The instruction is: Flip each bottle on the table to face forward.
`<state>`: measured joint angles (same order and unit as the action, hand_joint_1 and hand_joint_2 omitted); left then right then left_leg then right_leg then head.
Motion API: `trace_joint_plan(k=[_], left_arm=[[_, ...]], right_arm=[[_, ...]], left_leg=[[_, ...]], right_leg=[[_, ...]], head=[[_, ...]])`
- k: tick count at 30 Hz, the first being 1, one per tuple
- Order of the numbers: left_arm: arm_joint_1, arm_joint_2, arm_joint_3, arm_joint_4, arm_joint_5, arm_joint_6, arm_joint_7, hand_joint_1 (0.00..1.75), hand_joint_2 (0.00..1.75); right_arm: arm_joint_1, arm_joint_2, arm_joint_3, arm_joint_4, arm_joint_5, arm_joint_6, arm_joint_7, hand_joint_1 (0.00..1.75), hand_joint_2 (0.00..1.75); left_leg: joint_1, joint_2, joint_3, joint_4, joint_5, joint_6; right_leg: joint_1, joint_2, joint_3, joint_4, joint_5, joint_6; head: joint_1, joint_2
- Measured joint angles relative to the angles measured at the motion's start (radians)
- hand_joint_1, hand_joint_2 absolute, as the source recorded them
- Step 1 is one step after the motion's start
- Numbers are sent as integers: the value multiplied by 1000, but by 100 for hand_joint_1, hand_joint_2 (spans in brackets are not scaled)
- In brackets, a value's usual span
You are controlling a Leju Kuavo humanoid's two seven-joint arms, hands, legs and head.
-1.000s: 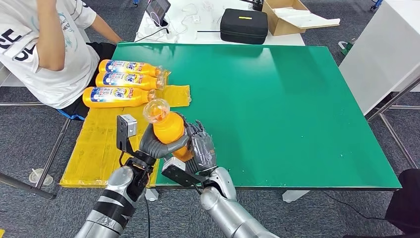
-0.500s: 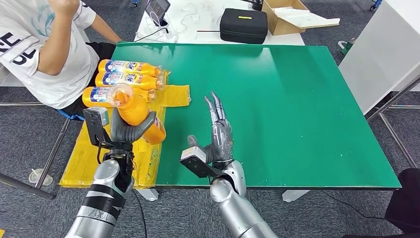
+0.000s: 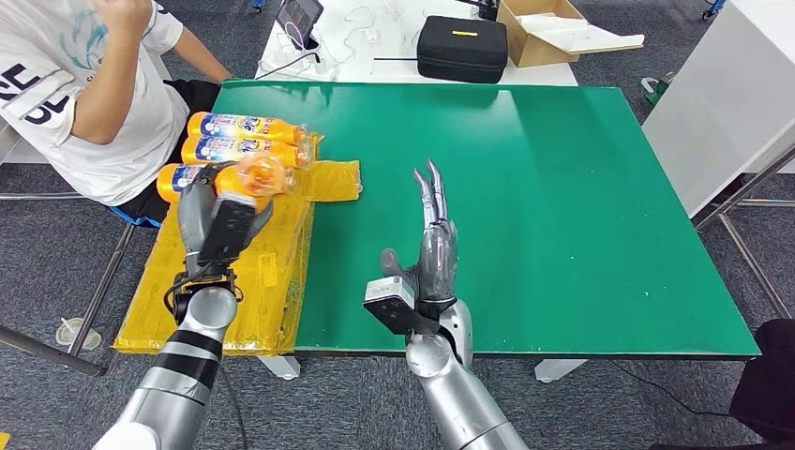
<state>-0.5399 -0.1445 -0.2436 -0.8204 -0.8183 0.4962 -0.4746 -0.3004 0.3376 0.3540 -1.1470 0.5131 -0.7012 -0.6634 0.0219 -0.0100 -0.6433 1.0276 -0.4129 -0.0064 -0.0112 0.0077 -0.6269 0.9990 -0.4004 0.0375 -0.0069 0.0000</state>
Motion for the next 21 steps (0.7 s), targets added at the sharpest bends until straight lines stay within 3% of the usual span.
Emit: trace_joint_plan(k=[4,9,13,21], left_arm=[[-16,9,-16,30,-23,8,3,175,175],[-94,53,-99,199,-152,-2,51,175,175],[-137,99,-179,298,-312,-133,87,175,175],[-186,164,-245,420,-300,-414,40,175,175]], right_arm=[[1,-1,2,-11,-3,0,1,0,0],[9,-5,16,-86,-22,1,-9,0,0],[32,-19,47,-147,-56,1,-2,0,0],[43,-50,112,-178,-98,4,13,0,0]], left_leg=[[0,0,0,0,0,0],[0,2,0,0,0,0],[0,3,0,0,0,0],[0,3,0,0,0,0]], right_leg=[[0,0,0,0,1,-1],[0,1,-1,0,2,-2],[0,2,-2,0,2,-2],[0,2,-2,0,2,-3]], head=[[0,0],[0,0],[0,0],[0,0]])
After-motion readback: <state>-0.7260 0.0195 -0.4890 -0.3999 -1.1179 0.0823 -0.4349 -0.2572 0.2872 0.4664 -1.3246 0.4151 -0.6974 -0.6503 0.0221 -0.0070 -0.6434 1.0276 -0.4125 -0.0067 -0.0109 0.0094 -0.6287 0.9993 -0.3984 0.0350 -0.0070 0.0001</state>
